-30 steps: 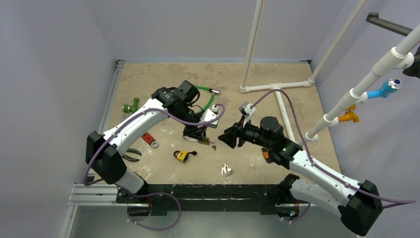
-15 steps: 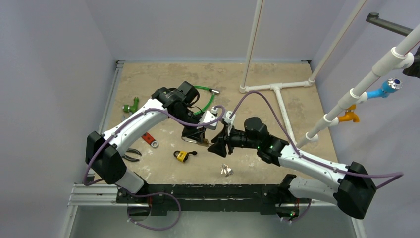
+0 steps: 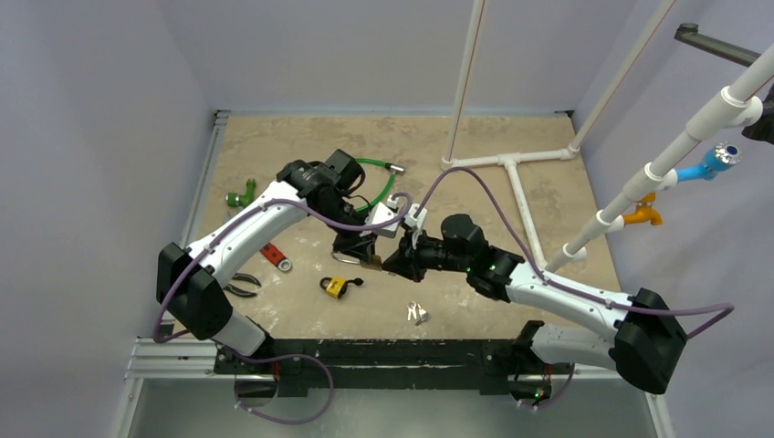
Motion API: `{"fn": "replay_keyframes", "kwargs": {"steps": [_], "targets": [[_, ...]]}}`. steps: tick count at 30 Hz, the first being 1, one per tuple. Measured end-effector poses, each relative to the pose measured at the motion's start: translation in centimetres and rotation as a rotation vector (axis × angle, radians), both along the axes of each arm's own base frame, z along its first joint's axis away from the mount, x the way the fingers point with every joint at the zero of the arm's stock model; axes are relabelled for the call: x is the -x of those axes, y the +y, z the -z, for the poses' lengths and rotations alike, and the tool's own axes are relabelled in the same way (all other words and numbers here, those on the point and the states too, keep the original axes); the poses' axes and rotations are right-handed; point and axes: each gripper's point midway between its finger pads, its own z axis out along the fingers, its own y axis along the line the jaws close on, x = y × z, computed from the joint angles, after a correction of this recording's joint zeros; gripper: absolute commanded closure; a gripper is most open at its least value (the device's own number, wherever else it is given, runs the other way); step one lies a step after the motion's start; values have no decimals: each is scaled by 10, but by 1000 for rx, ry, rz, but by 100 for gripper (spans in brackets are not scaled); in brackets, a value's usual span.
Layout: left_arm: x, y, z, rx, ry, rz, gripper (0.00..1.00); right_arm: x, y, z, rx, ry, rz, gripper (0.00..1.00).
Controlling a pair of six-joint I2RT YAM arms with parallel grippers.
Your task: Unlock with the key
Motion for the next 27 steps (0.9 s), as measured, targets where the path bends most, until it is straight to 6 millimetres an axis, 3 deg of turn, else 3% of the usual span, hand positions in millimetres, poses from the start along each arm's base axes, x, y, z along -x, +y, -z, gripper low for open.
{"fn": "replay_keyframes", "kwargs": {"steps": [11,18,27], "targets": [[-16,-15,3,86,-109,-4,100,-9,-28,-15,-12,15,213,100],[-29,-27,17,128,-172,-3,100,-12,-48,-6,-23,128,375,100],[-58,1,54,-86,-246,-89,100,-4,-58,18,38,181,388,100]]}}
